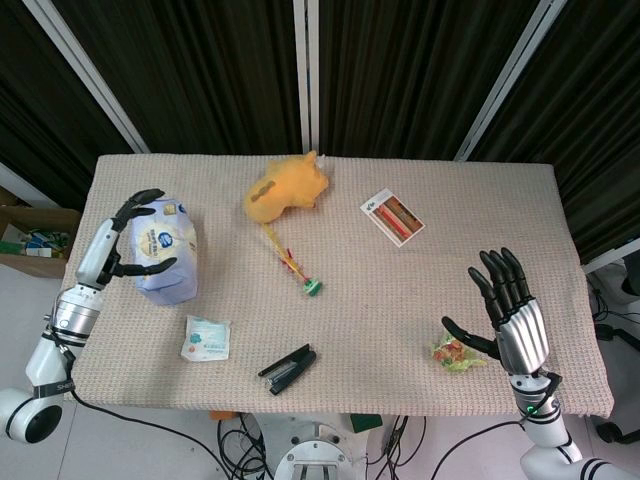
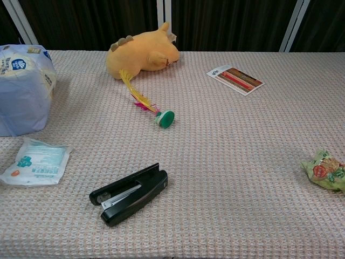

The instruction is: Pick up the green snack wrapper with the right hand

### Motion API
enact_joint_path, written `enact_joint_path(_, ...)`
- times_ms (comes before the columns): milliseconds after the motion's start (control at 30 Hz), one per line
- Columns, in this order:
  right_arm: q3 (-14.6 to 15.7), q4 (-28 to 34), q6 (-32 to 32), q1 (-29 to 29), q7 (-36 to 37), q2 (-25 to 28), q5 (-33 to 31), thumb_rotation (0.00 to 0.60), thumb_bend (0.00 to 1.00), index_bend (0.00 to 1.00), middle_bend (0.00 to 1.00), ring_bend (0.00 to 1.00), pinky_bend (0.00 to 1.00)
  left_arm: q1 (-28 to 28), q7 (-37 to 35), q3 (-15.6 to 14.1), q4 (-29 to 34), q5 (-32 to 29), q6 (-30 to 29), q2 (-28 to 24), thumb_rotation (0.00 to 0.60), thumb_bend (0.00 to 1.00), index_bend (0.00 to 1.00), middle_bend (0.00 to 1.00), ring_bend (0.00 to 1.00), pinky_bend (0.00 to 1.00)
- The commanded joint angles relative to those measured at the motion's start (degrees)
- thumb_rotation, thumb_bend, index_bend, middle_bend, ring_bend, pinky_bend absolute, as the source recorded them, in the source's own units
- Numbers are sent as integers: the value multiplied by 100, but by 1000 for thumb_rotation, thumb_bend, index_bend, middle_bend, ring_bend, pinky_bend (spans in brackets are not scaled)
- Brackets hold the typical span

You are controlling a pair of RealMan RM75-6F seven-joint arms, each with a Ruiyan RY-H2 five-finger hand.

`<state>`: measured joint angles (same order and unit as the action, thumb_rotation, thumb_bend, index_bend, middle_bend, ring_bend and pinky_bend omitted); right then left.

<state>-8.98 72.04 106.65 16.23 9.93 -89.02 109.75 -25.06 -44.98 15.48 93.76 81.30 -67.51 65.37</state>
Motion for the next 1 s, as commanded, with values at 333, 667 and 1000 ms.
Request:
enact_joint_path(333, 338, 118, -133, -39, 63, 172, -79, 600, 181, 0, 0, 0, 0, -20, 190, -141, 145, 220, -236, -122, 600, 120, 138, 161, 112, 209)
enact_joint_path(667, 1334, 2565, -2069, -406, -1802, 2180, -894, 600, 127, 0, 1, 0, 0, 455, 2469, -835, 33, 685, -711, -273, 600, 121, 144, 161, 112, 209)
enact_joint_path(1000, 1859, 3571, -3094, -652, -2698, 2937, -1751, 600, 98, 0, 0, 0, 0, 1549, 4727, -1497, -584, 840, -1972, 287, 600, 98, 144, 161, 110, 201)
